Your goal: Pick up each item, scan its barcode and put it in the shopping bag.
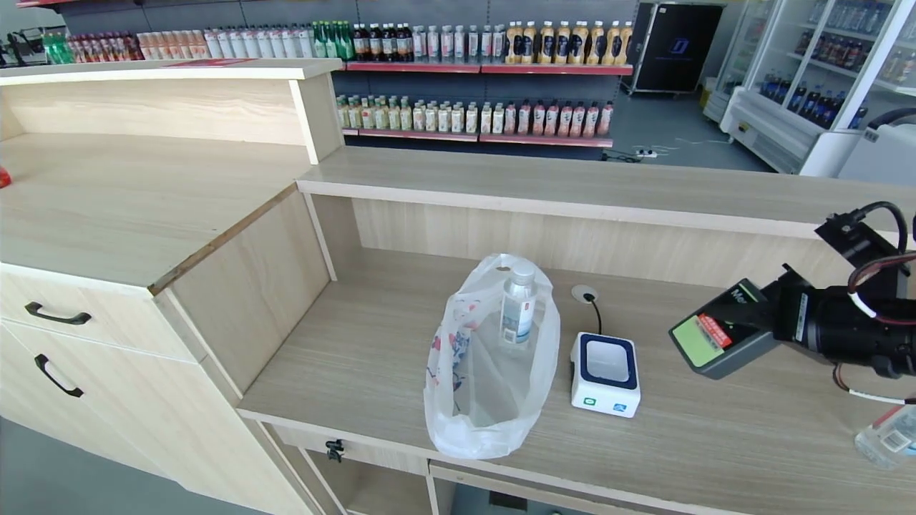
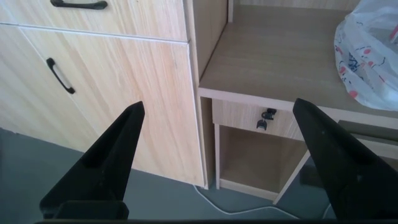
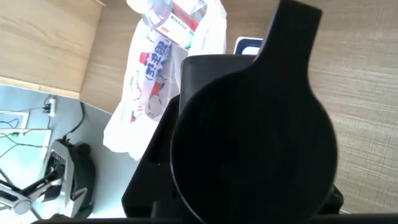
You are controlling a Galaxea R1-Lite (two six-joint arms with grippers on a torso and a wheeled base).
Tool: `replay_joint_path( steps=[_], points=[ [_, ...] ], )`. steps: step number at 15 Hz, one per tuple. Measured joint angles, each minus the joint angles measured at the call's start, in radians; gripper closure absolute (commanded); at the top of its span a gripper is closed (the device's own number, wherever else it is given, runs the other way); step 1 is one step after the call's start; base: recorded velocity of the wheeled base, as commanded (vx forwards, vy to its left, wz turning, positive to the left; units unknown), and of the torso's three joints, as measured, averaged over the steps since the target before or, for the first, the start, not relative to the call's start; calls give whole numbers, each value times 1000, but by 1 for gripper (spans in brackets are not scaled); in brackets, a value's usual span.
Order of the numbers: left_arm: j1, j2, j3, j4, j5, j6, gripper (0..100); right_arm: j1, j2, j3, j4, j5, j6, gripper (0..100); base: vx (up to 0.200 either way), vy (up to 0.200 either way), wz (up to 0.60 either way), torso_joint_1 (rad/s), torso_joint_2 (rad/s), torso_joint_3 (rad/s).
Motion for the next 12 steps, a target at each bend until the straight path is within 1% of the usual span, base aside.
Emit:
replay_joint_path(
  steps=[1,3,5,6,10,12],
  points=[
    [0,0,0,0,0,0,0,-18,23,0,-2,9,-4,100,0,0,0,0,0,0],
    [0,0,0,0,0,0,0,-61,60,9,-11,98,-26,100,0,0,0,0,0,0],
    [0,0,0,0,1,0,0,-106,94,17,-9,198,-119,100,0,0,0,0,0,0],
    [0,0,0,0,0,0,0,-120,112,20,-6,223,-151,100,0,0,0,0,0,0],
    [0,0,0,0,0,0,0,-136,177,-5,-17,268,-165,100,0,0,0,0,0,0],
    [0,0,0,0,0,0,0,-133,203,-20,-20,274,-166,100,0,0,0,0,0,0]
  ],
)
